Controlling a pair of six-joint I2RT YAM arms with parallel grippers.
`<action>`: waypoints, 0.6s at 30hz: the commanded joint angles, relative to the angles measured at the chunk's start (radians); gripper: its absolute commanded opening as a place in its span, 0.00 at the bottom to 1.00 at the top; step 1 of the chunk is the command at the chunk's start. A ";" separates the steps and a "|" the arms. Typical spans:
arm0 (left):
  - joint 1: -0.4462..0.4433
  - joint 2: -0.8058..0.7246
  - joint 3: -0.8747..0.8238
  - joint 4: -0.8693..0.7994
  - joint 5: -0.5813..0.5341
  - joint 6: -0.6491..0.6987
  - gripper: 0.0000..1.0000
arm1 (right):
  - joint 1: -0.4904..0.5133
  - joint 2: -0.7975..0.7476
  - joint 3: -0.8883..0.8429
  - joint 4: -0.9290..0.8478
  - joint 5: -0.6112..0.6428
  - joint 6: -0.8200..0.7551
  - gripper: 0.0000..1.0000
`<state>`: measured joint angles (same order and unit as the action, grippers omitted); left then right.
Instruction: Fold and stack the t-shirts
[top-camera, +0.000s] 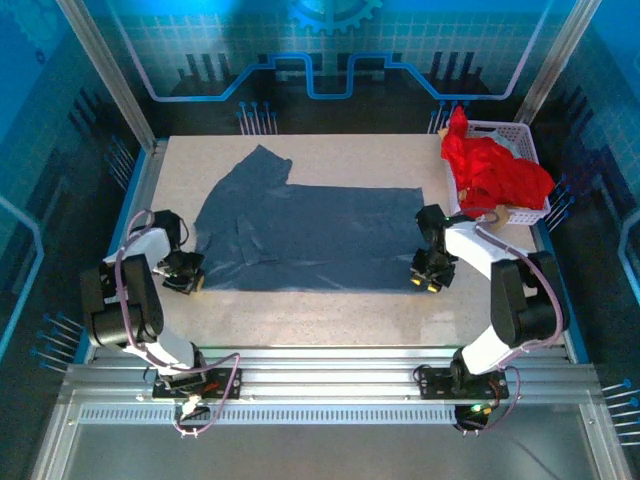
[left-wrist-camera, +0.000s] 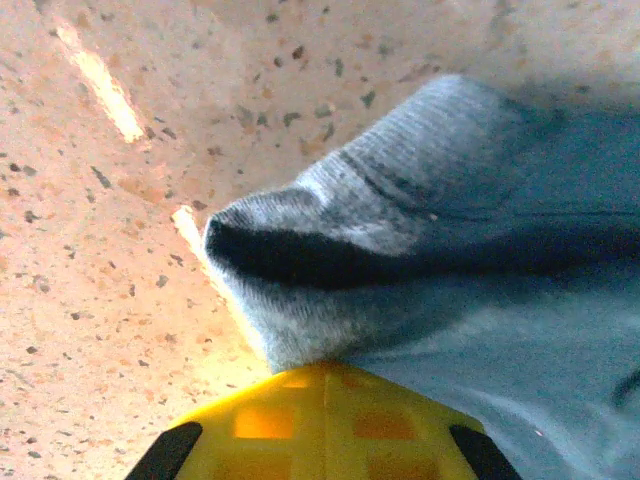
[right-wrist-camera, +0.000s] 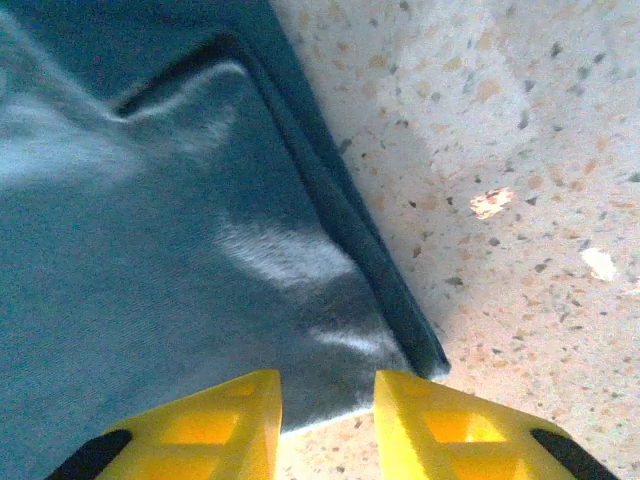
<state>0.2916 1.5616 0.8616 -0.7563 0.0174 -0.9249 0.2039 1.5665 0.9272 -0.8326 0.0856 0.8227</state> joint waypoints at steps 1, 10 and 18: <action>-0.022 -0.077 0.043 -0.031 0.004 0.021 0.08 | 0.015 -0.081 0.017 0.050 0.019 -0.039 0.28; -0.267 -0.058 0.127 0.041 0.144 -0.051 0.09 | 0.061 0.030 0.087 0.091 -0.004 -0.044 0.18; -0.325 -0.031 0.094 0.107 0.199 -0.060 0.10 | -0.018 0.218 0.238 0.071 0.065 -0.073 0.13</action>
<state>-0.0246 1.5249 0.9638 -0.6594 0.1741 -0.9710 0.2256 1.7393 1.1023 -0.7425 0.1047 0.7635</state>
